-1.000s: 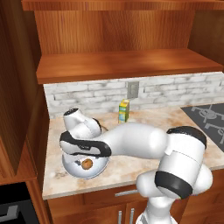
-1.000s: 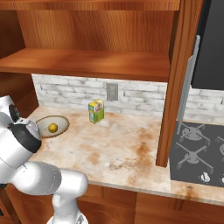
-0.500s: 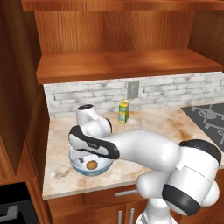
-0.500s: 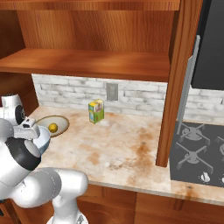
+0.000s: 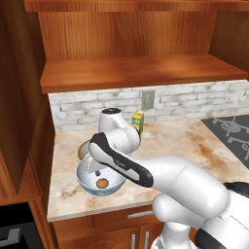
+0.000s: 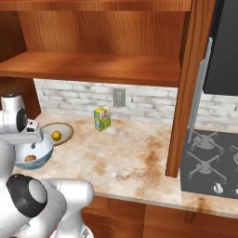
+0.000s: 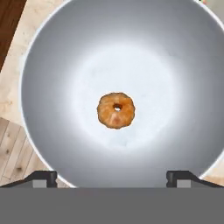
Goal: Pick both bowls and place them on the counter. Then place the lemon in one bowl and place the tangerine in the other bowl.
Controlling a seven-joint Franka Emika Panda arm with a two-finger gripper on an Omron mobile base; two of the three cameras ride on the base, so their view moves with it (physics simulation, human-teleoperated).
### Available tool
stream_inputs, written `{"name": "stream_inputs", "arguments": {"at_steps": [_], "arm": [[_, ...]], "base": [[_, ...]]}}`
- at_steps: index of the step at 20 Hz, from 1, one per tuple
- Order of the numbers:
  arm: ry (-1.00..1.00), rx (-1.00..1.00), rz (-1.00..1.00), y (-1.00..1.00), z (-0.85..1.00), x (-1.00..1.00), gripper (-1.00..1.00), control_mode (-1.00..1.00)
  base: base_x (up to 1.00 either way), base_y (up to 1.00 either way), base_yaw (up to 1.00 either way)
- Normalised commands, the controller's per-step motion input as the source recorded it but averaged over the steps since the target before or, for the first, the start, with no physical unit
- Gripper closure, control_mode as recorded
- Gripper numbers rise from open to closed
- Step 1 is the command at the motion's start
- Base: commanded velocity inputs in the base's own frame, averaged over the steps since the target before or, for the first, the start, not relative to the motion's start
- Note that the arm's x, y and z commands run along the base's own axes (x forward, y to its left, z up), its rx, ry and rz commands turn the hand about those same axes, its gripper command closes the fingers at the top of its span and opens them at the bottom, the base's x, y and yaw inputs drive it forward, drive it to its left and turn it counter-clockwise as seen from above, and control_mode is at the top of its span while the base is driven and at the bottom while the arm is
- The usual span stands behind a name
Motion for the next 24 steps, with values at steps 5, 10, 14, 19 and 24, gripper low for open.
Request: {"name": "stream_inputs", "arguments": {"at_steps": [5,10,14,19,24], "arm": [[-0.1,0.0,0.01,-0.42,0.47,-0.34,-1.0,-1.0],[-0.06,0.01,0.0,-0.6,0.45,-0.3,-1.0,-1.0],[-0.09,0.02,0.0,-0.64,0.46,-0.32,-1.0,-1.0],[-0.09,0.01,0.0,-0.62,0.44,-0.31,-1.0,-1.0],[-0.07,0.0,-0.01,-0.57,0.37,-0.31,-1.0,-1.0]], "base": [[0.0,0.0,0.0],[0.0,0.0,0.0],[0.0,0.0,0.0],[0.0,0.0,0.0],[0.0,0.0,0.0]]}}
